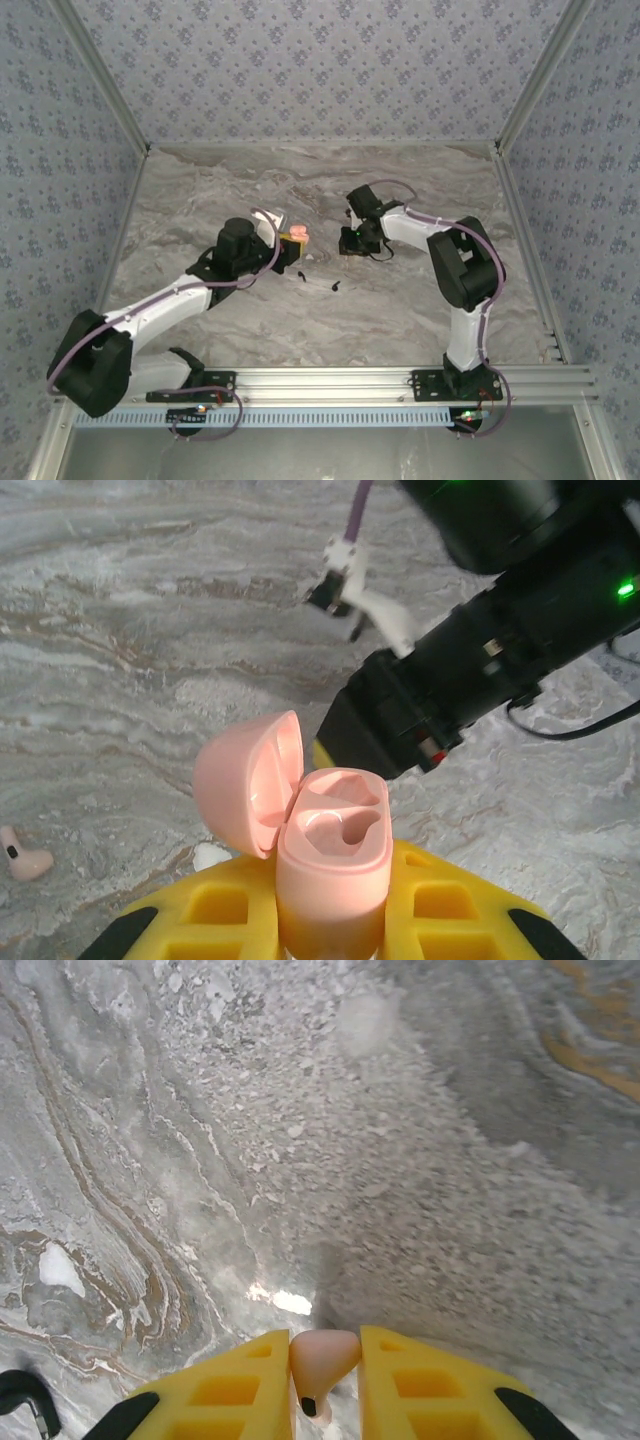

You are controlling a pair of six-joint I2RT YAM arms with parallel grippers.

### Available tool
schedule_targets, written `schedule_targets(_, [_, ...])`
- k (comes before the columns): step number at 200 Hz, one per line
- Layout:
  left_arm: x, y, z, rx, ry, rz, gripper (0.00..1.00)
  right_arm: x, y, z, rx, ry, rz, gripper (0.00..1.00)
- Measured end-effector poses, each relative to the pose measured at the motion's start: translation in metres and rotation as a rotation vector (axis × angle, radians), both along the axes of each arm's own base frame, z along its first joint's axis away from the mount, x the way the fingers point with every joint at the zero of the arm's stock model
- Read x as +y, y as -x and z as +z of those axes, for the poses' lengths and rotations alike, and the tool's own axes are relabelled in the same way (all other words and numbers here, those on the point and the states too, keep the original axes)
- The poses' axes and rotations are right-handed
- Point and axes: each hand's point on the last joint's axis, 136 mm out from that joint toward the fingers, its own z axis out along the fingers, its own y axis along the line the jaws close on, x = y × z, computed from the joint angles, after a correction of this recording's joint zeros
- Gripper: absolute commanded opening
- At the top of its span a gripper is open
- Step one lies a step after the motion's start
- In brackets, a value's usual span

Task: Insert the wireless bluetooth earbuds into the charging case

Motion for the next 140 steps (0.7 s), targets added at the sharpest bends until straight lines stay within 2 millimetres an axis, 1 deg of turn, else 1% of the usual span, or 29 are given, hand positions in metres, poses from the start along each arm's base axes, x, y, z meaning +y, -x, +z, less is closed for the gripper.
schedule_targets(36, [-0.008, -0.004, -0.014, 0.005, -0.002, -0.011, 0.20, -0.005, 0.005, 0.018, -0.046, -0.046, -0.005, 0.21])
schedule_targets(62, [-0.015, -0.005, -0.021, 0.004, 0.001, -0.024, 0.20, -0.004, 0.005, 0.036, -0.088, -0.075, -0.001, 0.21])
schedule_targets(93, [-0.020, -0.006, -0.025, -0.013, 0.020, -0.039, 0.20, 0.000, 0.005, 0.068, -0.156, -0.130, 0.008, 0.21])
schedule_targets(112, [-0.022, -0.007, -0.023, -0.026, 0.041, -0.045, 0.20, 0.003, 0.004, 0.090, -0.203, -0.171, 0.017, 0.21])
schedule_targets(140, [-0.026, -0.010, -0.020, -0.040, 0.065, -0.047, 0.20, 0.007, 0.006, 0.117, -0.257, -0.226, 0.033, 0.21])
